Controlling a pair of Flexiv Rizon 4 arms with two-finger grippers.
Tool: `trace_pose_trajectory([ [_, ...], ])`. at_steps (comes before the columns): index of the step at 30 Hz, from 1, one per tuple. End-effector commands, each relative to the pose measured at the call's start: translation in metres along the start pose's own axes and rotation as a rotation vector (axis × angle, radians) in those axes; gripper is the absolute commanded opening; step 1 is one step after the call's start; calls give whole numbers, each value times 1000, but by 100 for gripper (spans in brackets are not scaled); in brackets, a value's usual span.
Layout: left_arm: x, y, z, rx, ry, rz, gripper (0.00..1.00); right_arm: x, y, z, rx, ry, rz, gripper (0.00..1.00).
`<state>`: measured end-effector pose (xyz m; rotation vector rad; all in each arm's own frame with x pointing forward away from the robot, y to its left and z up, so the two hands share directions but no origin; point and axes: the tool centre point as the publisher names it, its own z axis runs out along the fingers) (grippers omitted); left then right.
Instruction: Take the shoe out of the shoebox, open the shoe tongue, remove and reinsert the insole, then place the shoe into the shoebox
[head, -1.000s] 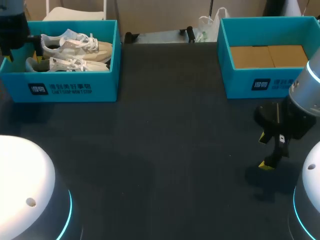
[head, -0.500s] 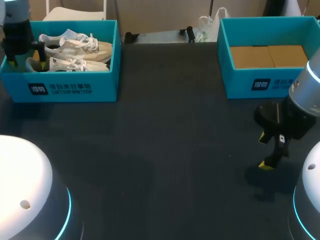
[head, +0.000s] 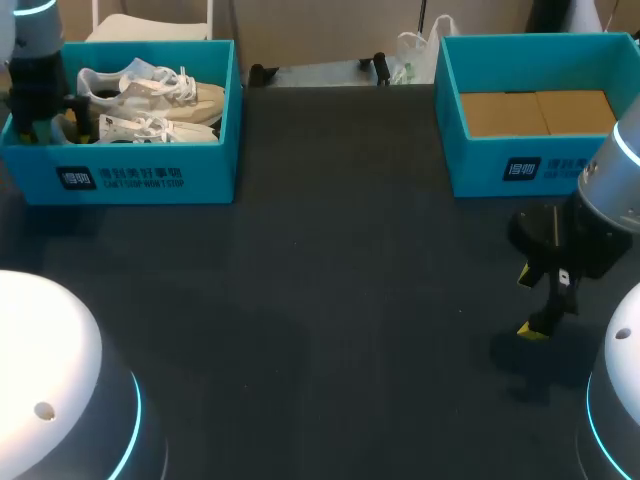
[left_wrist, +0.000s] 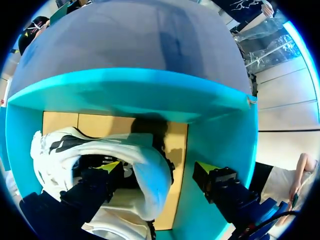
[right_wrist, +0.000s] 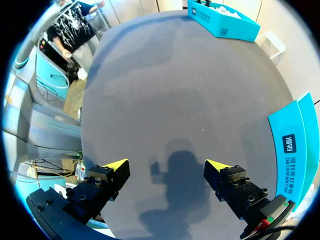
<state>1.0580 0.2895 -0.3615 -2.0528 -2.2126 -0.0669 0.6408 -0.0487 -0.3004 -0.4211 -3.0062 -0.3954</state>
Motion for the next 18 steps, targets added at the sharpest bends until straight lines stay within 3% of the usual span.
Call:
trace_pose_trajectory([
  [1,-1,6,8,7,2,-1,85,1,0,1,1,-3,1,100],
  [6,-1,7,12,11,7,-5,74,1,0,1,1,-3,1,100],
  [16,0,4,25,24,18,-9,66,1,0,1,1,-3,1,100],
  [18,1,4,26,26,19,-11,53,1,0,1,1,-3,1,100],
])
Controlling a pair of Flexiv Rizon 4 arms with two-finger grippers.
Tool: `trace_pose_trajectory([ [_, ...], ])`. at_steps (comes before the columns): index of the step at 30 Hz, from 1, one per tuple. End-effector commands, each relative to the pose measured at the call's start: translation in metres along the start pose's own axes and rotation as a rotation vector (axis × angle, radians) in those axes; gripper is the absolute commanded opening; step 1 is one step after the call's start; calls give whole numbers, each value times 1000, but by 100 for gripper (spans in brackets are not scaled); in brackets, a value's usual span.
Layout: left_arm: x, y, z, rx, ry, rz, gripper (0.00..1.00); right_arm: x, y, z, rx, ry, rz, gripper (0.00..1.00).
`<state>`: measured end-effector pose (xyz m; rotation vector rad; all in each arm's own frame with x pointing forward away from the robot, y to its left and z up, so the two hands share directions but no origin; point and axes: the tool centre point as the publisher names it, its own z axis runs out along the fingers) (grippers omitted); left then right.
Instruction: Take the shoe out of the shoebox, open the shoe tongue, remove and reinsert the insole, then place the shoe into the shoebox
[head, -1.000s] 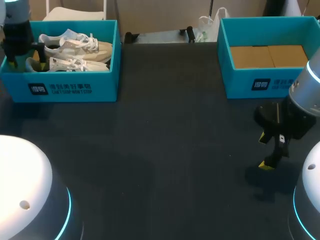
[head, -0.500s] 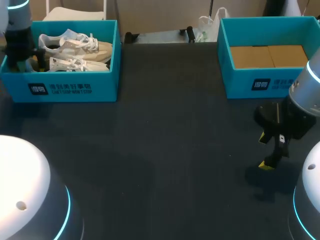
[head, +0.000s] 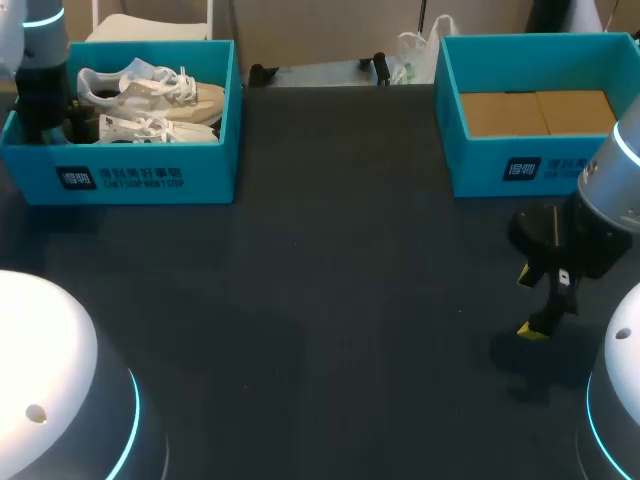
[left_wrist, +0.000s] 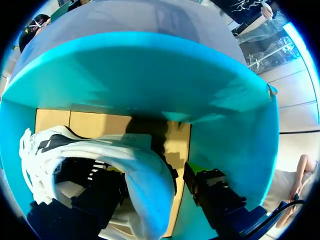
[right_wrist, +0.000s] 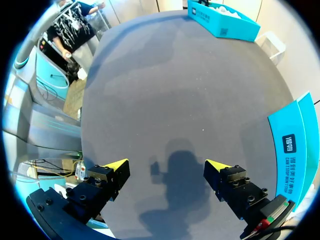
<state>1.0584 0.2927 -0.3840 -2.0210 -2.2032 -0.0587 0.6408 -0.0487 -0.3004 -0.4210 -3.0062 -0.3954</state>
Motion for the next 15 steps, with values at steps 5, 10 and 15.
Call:
trace_pose_trajectory([
  [5,1,1,7,3,12,-4,30,1,0,1,1,-3,1,100],
  [10,4,1,10,1,27,-3,0,1,0,1,1,-3,1,100],
  [15,10,2,6,-4,27,-6,0,1,0,1,1,-3,1,100],
])
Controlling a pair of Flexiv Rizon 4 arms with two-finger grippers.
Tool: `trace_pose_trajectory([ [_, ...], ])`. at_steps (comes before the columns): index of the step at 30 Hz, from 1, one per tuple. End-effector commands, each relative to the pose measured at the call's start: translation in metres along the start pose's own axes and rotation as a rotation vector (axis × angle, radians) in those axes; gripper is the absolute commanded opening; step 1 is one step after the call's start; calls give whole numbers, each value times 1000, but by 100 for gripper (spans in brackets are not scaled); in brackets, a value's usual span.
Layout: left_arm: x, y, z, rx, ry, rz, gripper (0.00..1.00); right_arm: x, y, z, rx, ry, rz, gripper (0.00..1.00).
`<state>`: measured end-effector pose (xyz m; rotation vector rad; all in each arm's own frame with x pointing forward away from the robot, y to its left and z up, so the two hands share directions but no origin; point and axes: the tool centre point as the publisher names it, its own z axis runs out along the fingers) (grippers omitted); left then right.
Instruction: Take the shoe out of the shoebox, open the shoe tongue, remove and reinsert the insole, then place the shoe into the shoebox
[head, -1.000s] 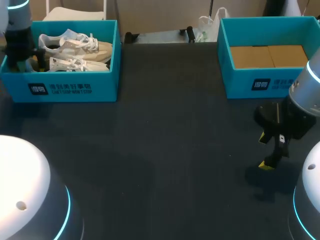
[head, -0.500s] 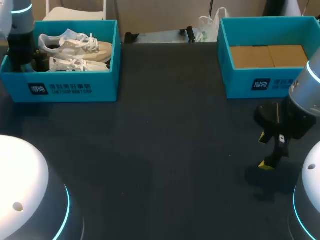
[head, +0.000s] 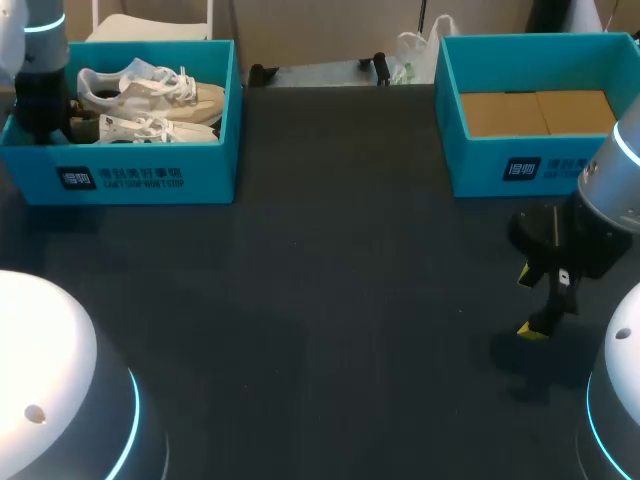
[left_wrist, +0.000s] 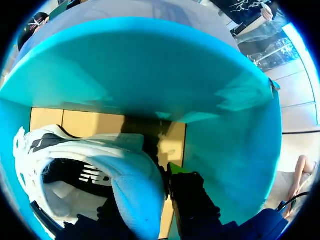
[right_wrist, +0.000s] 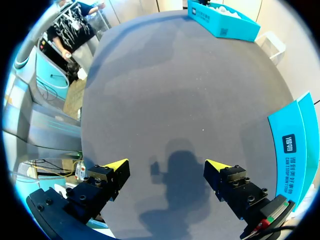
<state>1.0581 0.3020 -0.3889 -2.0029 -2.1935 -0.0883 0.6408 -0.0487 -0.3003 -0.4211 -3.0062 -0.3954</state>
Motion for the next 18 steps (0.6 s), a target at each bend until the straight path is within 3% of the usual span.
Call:
trace_pose_trajectory([
  [1,3,1,-1,-3,0,-1,0,1,0,1,1,-3,1,100],
  [18,20,2,-29,-40,-60,-5,0,1,0,1,1,-3,1,100],
])
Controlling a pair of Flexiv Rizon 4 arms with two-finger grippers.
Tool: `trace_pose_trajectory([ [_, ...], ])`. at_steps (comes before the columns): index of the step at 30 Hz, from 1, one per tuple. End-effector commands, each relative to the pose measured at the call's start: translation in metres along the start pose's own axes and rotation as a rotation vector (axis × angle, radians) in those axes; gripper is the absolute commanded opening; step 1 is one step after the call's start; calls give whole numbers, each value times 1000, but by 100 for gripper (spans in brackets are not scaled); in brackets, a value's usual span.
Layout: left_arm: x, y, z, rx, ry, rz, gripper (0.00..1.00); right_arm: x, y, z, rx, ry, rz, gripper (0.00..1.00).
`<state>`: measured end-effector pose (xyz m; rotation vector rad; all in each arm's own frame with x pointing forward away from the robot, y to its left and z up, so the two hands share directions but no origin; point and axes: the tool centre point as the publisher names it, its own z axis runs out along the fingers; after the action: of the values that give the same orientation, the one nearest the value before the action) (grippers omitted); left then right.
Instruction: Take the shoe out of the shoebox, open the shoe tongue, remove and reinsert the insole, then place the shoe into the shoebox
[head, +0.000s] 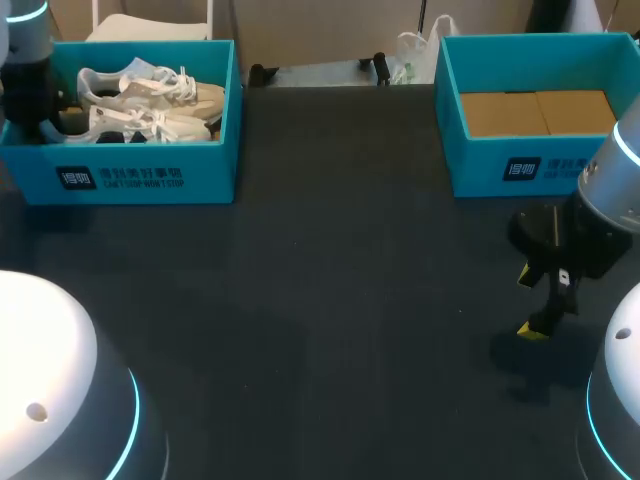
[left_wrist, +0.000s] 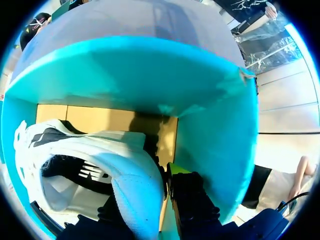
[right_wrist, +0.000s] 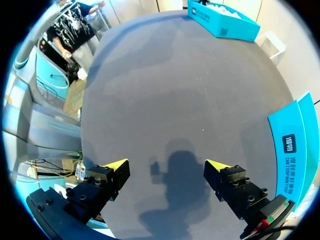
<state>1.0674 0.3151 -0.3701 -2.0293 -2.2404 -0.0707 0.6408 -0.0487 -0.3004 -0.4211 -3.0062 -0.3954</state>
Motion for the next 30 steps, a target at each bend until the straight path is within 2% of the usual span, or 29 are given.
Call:
trace_pose_trajectory([
  [1,5,-7,-16,-18,-18,2,0,1,0,1,1,-3,1,100],
  [9,12,-8,-54,-39,-33,-24,0,1,0,1,1,-3,1,100],
  [20,23,-15,-127,-76,-32,-60,0,1,0,1,1,-3,1,100],
  [23,24,-25,-145,-103,-4,-74,0,1,0,1,1,-3,1,100],
  [30,20,-68,-195,-135,6,-93,0,1,0,1,1,-3,1,100],
])
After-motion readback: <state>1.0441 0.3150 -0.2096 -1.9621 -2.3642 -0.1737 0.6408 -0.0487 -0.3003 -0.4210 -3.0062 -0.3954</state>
